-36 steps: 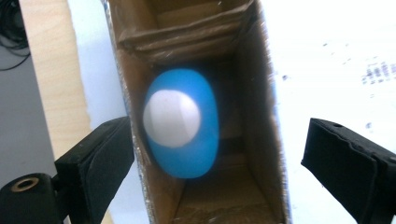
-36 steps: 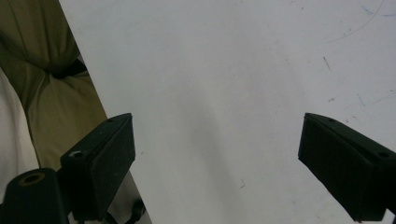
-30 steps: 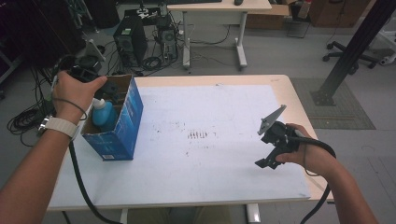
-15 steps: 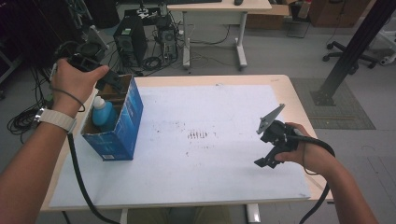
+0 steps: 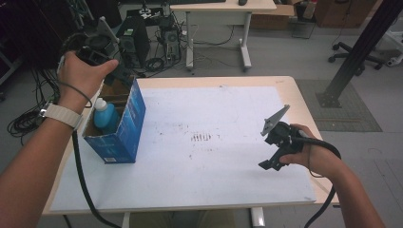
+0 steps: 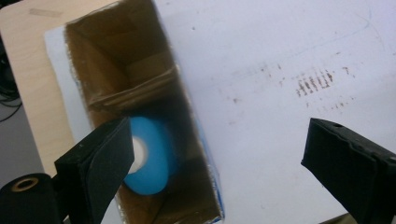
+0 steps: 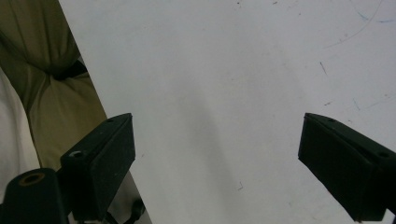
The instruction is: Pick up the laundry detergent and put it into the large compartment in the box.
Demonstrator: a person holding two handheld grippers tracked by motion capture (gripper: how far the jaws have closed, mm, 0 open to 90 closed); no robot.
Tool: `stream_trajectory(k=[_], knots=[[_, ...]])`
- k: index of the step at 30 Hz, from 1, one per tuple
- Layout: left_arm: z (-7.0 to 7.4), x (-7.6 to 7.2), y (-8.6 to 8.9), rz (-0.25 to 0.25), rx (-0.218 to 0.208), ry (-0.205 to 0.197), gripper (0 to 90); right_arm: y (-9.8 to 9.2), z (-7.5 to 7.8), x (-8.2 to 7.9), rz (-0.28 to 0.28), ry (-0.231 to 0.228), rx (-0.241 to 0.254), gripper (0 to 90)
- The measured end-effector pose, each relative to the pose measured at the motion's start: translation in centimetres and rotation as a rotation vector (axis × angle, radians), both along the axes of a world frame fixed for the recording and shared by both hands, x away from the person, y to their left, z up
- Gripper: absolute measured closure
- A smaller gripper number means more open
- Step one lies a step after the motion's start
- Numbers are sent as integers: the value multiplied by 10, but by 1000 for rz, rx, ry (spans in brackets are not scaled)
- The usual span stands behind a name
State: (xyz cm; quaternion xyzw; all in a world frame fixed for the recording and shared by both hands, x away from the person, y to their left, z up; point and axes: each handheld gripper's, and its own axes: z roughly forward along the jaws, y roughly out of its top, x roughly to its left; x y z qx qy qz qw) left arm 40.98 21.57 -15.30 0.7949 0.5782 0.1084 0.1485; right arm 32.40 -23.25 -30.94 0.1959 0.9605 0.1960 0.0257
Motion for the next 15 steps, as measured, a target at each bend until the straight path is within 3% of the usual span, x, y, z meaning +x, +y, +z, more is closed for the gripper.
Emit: stream_trajectory(k=[15], knots=[[6, 1, -28, -51, -9, -18, 91, 2, 1, 2, 2, -3, 0, 110]])
